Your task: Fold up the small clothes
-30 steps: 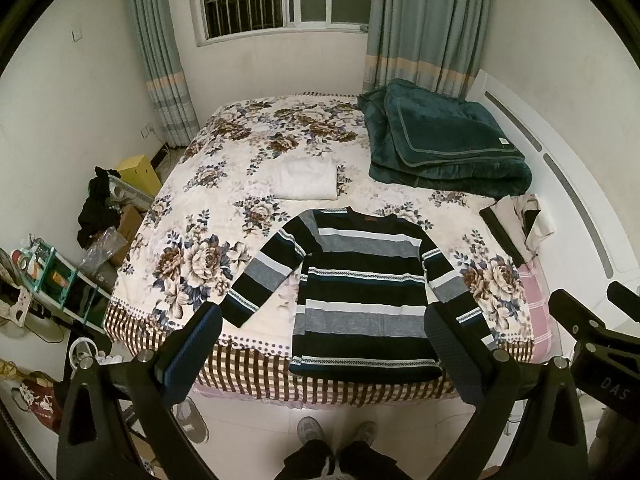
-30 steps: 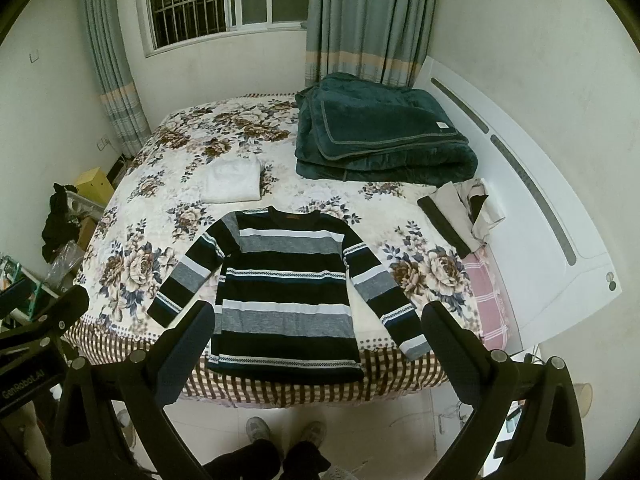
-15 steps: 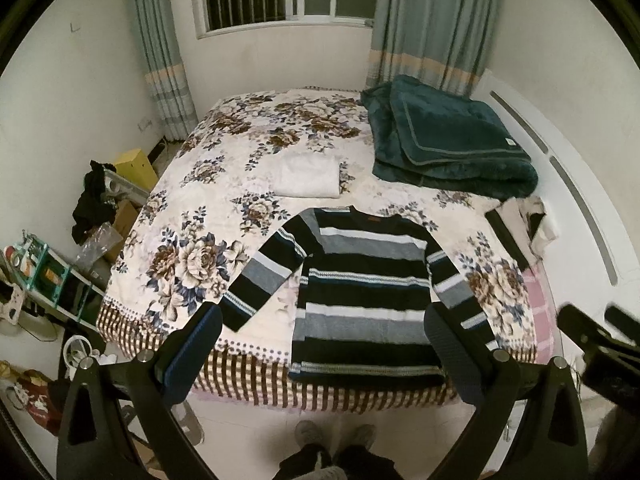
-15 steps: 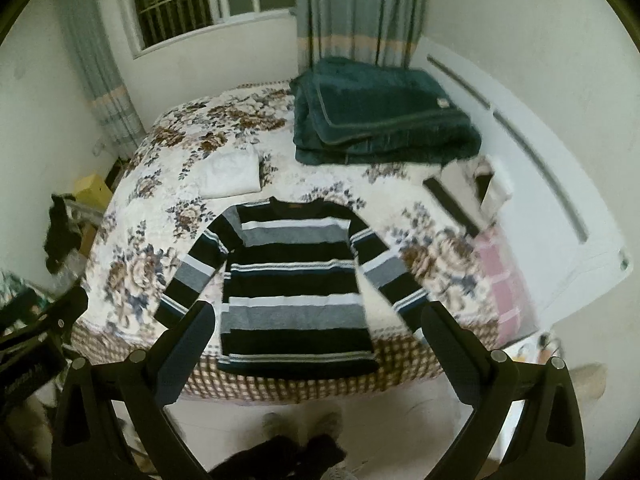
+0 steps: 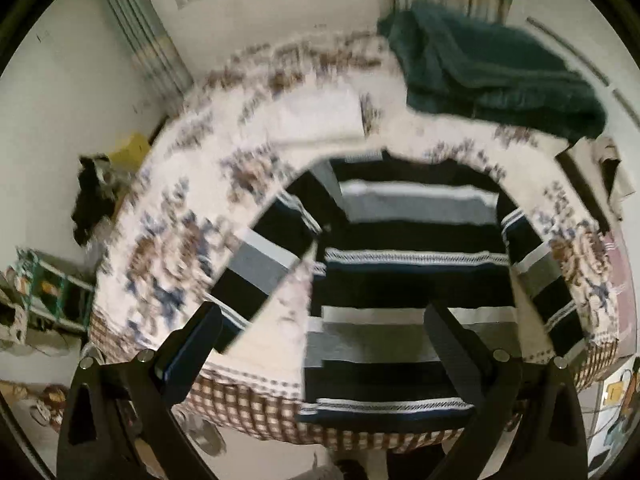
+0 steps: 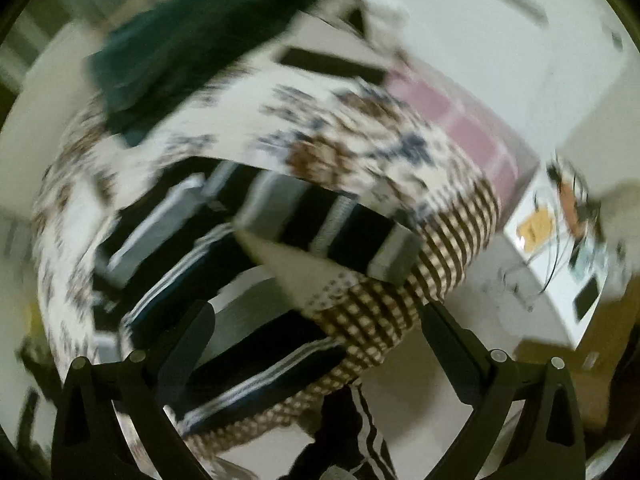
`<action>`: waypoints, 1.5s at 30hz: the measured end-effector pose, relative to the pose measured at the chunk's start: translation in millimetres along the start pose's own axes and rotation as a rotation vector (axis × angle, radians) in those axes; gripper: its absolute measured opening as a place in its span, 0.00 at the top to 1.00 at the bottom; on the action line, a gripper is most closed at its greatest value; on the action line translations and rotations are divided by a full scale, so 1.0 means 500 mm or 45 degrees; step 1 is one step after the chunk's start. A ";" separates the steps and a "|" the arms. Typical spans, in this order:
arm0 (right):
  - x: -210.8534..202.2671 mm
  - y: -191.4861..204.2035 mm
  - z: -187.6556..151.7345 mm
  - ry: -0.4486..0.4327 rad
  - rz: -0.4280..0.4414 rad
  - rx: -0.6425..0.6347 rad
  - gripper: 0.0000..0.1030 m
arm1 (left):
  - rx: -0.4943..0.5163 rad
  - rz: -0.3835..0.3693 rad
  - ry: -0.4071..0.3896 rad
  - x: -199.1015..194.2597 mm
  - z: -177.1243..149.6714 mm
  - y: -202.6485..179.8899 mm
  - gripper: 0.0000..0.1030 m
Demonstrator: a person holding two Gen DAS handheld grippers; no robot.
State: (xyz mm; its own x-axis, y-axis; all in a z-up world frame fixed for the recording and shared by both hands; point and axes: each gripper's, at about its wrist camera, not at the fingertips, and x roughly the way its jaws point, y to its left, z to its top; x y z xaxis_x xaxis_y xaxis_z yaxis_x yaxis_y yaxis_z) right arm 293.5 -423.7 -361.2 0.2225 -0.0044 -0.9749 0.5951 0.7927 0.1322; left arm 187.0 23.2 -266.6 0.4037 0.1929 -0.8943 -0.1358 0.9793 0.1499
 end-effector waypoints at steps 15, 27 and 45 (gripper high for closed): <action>0.627 -0.328 0.114 0.396 0.055 0.464 0.20 | 0.064 0.079 0.246 0.431 0.002 -0.246 0.00; 0.511 -0.326 0.256 0.015 -0.048 0.307 0.92 | 0.177 0.053 0.236 0.477 0.054 -0.342 0.00; 0.605 -0.470 0.241 0.115 0.323 0.978 0.39 | 0.258 -0.047 0.269 0.511 0.030 -0.442 0.00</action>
State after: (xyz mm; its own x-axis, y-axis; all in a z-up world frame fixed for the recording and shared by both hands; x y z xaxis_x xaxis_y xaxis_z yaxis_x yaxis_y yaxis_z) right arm 314.1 -684.6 -665.6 0.3778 0.1943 -0.9053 0.9062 0.1232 0.4046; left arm 334.0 -142.9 -522.0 0.2046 0.1609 -0.9655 0.0677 0.9817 0.1780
